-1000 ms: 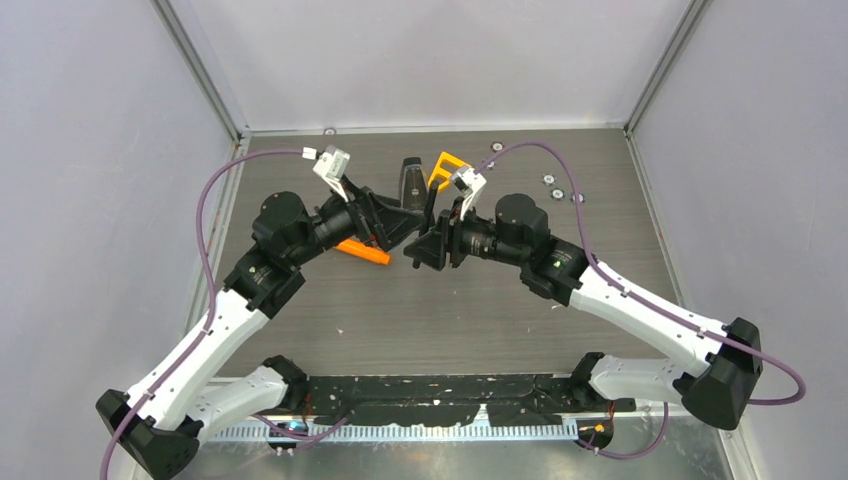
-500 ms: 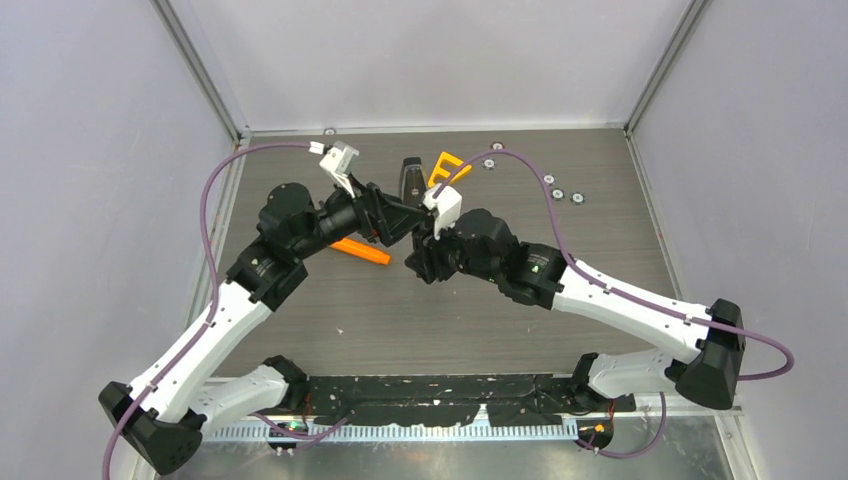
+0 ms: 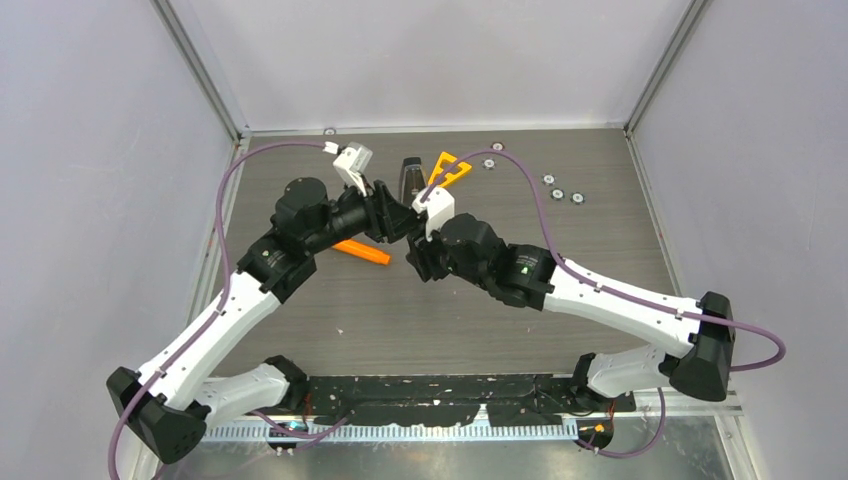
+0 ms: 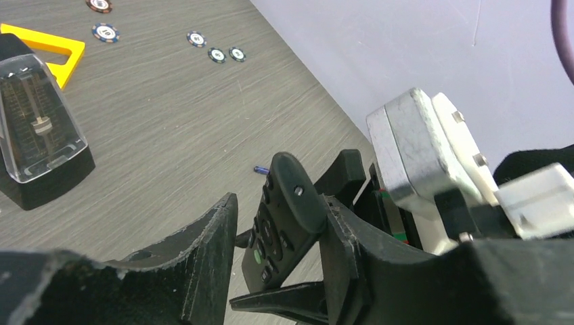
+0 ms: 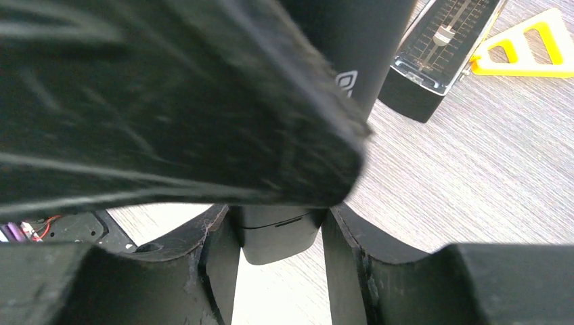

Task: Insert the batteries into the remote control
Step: Adjust the remote control.

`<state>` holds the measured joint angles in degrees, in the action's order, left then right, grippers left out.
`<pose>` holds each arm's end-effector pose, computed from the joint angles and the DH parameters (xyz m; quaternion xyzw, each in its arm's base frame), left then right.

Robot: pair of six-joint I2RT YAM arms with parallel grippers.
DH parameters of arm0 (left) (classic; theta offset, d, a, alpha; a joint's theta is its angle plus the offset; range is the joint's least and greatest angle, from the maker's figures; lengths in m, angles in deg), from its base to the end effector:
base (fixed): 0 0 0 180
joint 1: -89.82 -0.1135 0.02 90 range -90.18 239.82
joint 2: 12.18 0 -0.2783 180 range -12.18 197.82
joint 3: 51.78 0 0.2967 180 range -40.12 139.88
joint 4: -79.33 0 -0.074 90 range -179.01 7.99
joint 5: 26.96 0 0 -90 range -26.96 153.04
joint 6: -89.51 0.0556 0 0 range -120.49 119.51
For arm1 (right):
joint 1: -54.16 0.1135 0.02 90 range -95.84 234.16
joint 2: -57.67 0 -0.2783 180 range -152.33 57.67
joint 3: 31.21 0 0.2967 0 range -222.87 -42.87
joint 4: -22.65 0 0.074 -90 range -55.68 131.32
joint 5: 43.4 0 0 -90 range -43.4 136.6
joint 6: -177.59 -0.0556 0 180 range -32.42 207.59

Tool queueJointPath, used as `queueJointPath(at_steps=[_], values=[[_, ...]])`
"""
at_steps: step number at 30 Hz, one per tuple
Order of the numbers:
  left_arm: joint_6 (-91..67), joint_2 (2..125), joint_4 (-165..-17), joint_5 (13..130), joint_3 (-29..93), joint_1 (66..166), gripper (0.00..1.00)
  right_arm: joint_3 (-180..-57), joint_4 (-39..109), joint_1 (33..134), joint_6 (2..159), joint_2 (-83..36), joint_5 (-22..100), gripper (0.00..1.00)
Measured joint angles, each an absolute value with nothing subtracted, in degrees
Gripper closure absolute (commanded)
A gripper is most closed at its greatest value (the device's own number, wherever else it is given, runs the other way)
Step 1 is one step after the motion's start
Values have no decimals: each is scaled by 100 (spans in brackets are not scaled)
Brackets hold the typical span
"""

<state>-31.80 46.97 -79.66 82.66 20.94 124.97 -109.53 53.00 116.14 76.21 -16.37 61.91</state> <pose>0.2272 -0.1828 0.4057 0.1372 0.7363 -0.4634 0.4736 0.1793 0.3056 0.3471 -0.2956 0.7903 0.2228 0.4883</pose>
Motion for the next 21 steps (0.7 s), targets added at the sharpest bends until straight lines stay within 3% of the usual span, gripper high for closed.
queueJointPath(at_steps=[4, 7, 9, 11, 15, 17, 21], values=[[-3287, 4800, -7964, 8312, 2094, 12513, 78, -11007, 5328, 11717, 7673, -1770, 6357, 74], [-3296, 4822, -7894, 8220, 2092, 12519, 99, -11007, 5374, 11734, 7671, -1803, 6475, 72], [-3331, 4822, -7861, 8091, 2081, 12480, 100, -11007, 5376, 11738, 7684, -1796, 6567, 64], [-3409, 4820, -7842, 8008, 2081, 12497, 100, -11005, 5380, 11745, 7682, -1796, 6604, 48], [-3543, 4776, -7743, 7888, 2077, 12504, 100, -10966, 5324, 11743, 7634, -1691, 6495, 6], [-3628, 4721, -7662, 7824, 2057, 12489, 100, -10929, 5273, 11745, 7579, -1543, 6349, 1], [-3871, 4573, -7558, 7796, 2009, 12340, 100, -10741, 5048, 11730, 7363, -988, 5894, 5]])
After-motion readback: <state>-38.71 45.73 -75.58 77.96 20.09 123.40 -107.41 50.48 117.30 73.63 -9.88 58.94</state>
